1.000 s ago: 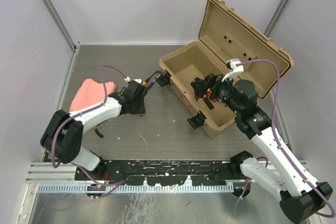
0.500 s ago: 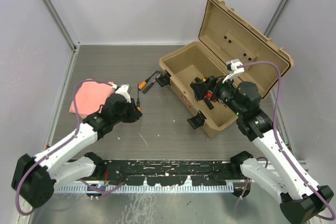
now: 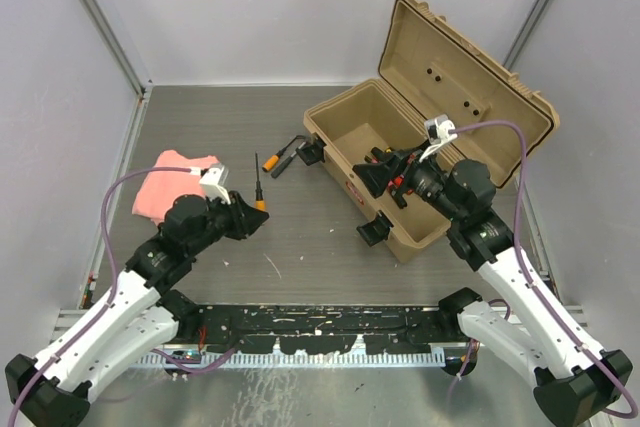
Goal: Pack the tool kit
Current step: Pick up the screwdriver from the center of the board, then place the screwdriver in the toolbox.
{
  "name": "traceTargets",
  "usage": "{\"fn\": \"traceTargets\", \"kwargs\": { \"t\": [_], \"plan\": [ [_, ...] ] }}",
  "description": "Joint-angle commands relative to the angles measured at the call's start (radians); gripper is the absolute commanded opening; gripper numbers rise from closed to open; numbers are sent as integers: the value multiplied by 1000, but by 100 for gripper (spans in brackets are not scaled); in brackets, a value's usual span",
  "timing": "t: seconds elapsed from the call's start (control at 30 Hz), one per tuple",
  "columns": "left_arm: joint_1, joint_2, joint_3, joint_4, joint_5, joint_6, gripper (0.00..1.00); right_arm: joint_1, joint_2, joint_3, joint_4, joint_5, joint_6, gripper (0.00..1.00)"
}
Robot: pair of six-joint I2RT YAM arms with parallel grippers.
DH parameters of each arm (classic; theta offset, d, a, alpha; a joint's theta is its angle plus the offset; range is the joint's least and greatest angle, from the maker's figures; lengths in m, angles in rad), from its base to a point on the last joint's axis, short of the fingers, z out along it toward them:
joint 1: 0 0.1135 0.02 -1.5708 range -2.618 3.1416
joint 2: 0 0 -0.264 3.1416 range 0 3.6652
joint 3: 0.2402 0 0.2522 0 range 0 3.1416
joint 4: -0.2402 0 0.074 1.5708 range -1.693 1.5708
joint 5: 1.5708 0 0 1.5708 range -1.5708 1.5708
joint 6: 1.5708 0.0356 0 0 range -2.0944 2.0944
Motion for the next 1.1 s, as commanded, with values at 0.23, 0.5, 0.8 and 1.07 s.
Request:
{"fn": "traceTargets", "kwargs": {
  "t": [0.23, 0.5, 0.8, 1.07],
  "plan": [
    [3, -33, -95, 471, 301, -465, 0, 1, -64, -139, 511, -141, 258, 100],
    [3, -133, -112, 479, 265, -480, 0, 3, 107, -131, 839, -365, 529, 100],
    [3, -129, -145, 597, 332, -541, 0, 92, 416, -13, 1097, -501, 747, 100],
    [3, -115, -116, 604, 392, -532, 0, 299, 476, 258, 242, -293, 255, 95]
  ]
}}
